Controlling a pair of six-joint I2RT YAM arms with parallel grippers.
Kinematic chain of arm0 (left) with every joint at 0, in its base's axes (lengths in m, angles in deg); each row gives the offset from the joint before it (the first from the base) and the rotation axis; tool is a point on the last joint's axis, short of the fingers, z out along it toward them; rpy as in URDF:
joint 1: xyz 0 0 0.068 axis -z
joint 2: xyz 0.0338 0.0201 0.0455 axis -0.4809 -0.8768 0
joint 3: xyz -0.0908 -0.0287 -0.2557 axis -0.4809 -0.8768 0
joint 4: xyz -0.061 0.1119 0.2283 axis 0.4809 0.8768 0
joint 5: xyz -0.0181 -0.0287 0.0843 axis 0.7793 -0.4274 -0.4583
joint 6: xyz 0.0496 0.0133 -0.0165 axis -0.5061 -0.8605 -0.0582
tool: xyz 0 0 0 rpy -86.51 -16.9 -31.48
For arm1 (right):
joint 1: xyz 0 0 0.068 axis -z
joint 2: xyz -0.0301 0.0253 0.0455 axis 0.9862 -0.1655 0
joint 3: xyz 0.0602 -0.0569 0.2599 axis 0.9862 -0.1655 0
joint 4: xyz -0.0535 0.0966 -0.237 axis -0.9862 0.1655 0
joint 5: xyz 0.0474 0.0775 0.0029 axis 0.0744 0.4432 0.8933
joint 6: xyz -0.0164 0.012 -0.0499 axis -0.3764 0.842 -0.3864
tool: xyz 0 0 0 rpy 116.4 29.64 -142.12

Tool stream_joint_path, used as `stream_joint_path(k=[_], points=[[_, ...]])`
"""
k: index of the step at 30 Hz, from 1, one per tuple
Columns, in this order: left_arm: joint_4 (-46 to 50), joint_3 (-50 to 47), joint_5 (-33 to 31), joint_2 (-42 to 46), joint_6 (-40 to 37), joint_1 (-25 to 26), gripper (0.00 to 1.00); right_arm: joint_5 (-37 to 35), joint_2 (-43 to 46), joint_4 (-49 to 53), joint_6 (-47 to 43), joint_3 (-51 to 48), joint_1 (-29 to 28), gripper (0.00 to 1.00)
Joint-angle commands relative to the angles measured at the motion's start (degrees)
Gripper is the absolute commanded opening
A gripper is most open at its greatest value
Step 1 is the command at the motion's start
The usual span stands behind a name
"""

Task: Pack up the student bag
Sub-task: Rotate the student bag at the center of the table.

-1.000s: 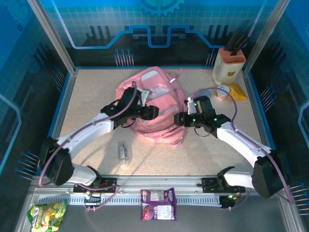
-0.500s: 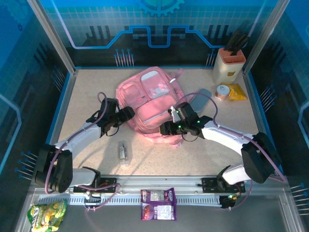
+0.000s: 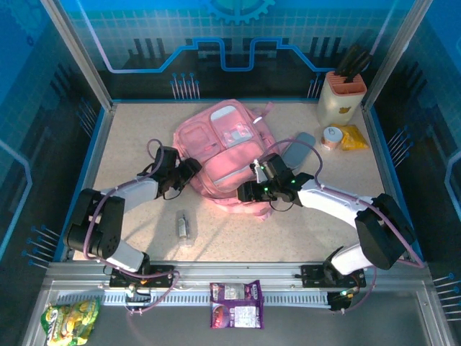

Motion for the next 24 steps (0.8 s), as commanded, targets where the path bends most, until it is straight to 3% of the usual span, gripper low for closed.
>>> stream_joint_path(k=[1,10,20,24], points=[[2.80,0.55,-3.64,0.47,0.56,-0.60,0.67,-1.67,1.15,2.37,-0.25,1.01,-0.80,0.58],[6.40,0.10,-8.97,0.30,3.14,-2.73,0.58,-1.42,3.27,3.49,1.01,-1.74,-0.91,0.59],[0.10,3.04,-4.51,-6.81,4.83,-4.16,0.44,-2.69,2.71,3.11,1.41,-2.85,-0.98,0.58],[-1.24,4.16,-3.49,-8.54,5.36,-4.14,0.25,-3.65,1.59,1.82,1.54,-2.68,-0.61,0.59]])
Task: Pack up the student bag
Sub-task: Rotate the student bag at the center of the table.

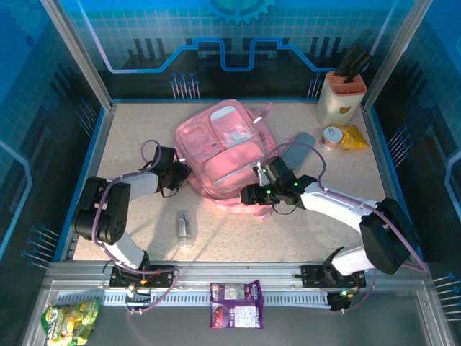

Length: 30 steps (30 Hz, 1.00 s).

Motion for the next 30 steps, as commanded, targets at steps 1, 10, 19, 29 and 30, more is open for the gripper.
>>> stream_joint_path(k=[1,10,19,29,30], points=[[-3.38,0.73,1.20,-0.87,0.99,-0.54,0.20,-2.26,-1.43,-0.48,0.41,-0.56,-0.29,0.58],[-3.24,-3.21,3.72,6.10,-1.57,-1.05,0.00,-3.77,-12.12,-5.10,-3.20,7.91,1.02,0.59],[-0.84,-10.79,4.88,16.88,-0.42,-0.99,0.00,-3.83,-26.81,-5.11,-9.67,26.01,3.47,0.60],[-8.46,-12.25,5.84,18.68,7.32,7.36,0.00,-7.93,-21.91,2.38,-13.91,30.00,4.79,0.72],[-8.74,-11.76,5.80,18.48,7.86,8.16,0.00,-8.36,-20.06,3.49,-14.05,28.78,4.81,0.72]])
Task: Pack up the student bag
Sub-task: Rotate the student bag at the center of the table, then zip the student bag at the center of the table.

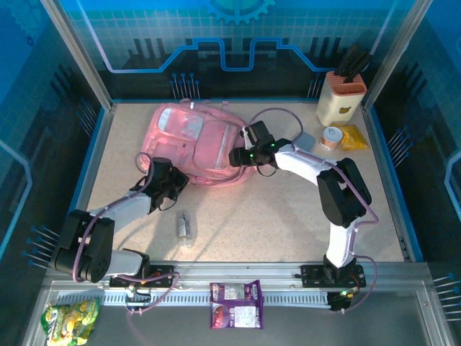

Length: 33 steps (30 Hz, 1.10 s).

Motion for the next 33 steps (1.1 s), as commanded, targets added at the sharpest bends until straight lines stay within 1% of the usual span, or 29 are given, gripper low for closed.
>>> stream_joint_path(k=[1,5,7,10,12,16,19,22,25,27,31,33], points=[[-5.29,1.08,5.69,0.54,2.78,3.97,0.00,0.76,7.59,2.23,-2.14,-2.59,-1.18,0.72],[-6.11,2.65,3.70,0.40,4.94,7.72,0.00,0.19,14.06,6.39,-2.65,-7.20,-1.98,0.72],[-6.58,3.05,3.03,0.16,6.04,8.75,0.00,-0.58,16.78,9.06,-3.10,-8.85,-3.27,0.72],[-8.04,2.63,1.21,0.35,8.72,9.99,0.00,-3.26,20.51,11.07,-2.82,-11.87,-6.99,0.69],[-8.68,2.62,0.65,0.44,10.18,10.58,0.00,-5.40,21.46,11.17,-1.94,-13.13,-10.65,0.67],[-8.88,2.79,-0.51,0.80,11.71,12.01,0.00,-6.19,19.18,8.25,0.99,-13.55,-15.98,0.60],[-8.42,3.14,-0.62,1.12,12.42,12.31,0.00,-7.61,16.37,2.52,2.31,-14.47,-19.00,0.55],[-7.80,3.47,-1.11,1.25,12.39,12.43,0.00,-6.60,11.86,-2.23,3.88,-13.60,-19.87,0.50],[-7.76,3.85,-0.78,1.01,12.54,12.52,0.00,-7.94,8.20,-6.12,4.59,-12.70,-20.32,0.46],[-7.63,3.76,-1.10,1.14,12.71,12.52,0.00,-10.01,6.71,-8.95,4.68,-13.32,-20.91,0.45],[-7.31,4.14,-1.05,1.07,12.60,12.52,0.00,-9.99,3.77,-15.60,3.29,-14.36,-21.19,0.43],[-7.27,4.46,-0.88,0.97,12.43,12.52,0.00,-11.92,2.19,-17.41,2.62,-13.96,-21.36,0.46]])
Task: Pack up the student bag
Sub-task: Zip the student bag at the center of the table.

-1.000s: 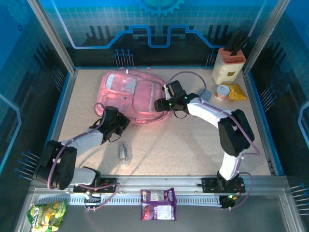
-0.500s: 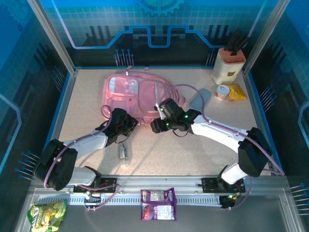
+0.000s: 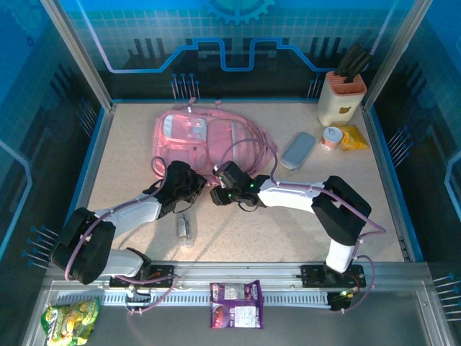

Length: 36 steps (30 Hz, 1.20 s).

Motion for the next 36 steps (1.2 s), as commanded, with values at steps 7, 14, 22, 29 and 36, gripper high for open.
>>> stream_joint_path(k=[7,14,22,29,36], points=[[-3.87,3.87,1.68,0.86,0.28,1.05,0.00,-7.88,-6.58,-13.97,-2.56,0.08,-1.00,0.49],[-3.62,3.85,1.53,1.12,0.30,1.03,0.00,-17.48,-8.34,-17.42,-2.33,0.51,-1.36,0.43],[-2.56,3.83,0.77,1.37,-0.36,1.05,0.00,-21.15,-7.43,-19.53,-5.64,-0.64,-2.46,0.21],[1.25,3.96,-0.77,3.10,-2.44,-1.25,0.00,-22.32,-2.01,-16.99,-4.99,-6.21,-2.53,0.00],[3.69,2.61,2.54,5.05,-5.07,-8.47,0.00,-20.35,5.76,-11.29,-2.84,-14.76,0.23,0.00]])
